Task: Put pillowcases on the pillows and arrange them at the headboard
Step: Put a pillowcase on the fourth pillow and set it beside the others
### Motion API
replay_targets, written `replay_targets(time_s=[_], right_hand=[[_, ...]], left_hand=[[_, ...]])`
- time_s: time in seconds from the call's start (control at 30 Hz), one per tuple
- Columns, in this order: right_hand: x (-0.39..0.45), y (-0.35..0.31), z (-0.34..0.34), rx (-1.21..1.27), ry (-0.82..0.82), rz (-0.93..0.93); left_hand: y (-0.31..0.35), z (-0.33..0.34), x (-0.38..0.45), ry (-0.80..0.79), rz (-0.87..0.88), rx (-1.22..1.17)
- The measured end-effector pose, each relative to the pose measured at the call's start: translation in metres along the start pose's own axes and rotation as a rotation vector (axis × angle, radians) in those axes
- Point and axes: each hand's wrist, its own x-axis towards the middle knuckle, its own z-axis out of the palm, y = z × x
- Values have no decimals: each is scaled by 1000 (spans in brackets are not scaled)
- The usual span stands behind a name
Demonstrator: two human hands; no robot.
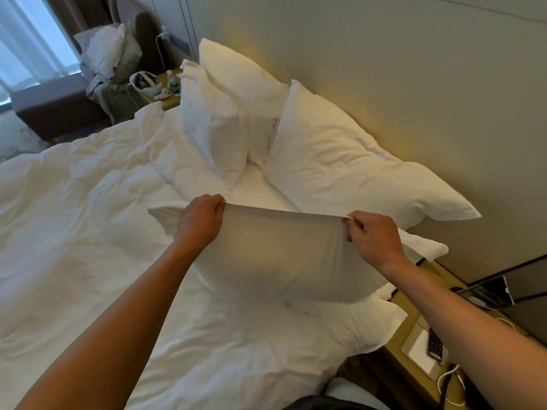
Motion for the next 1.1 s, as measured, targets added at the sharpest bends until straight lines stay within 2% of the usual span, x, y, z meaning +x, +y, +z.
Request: replay_targets(time_s=[0.17,0.33,0.57,0.77,1.0,1.1], right_hand=[[3,25,-24,-33,74,110],[3,51,-24,-24,78,216],[12,70,10,30,-46,387],[40,70,25,107,-39,443],[96,62,36,203,-23,377],[120,64,59,158,-3,396]], left_hand=[[52,5,58,10,132,15],[86,33,99,-38,209,56],[92,87,147,-158,236,79],[91,97,201,-117,299,89],[88,86,272,17,303,81],[84,106,287,-87,150,23]])
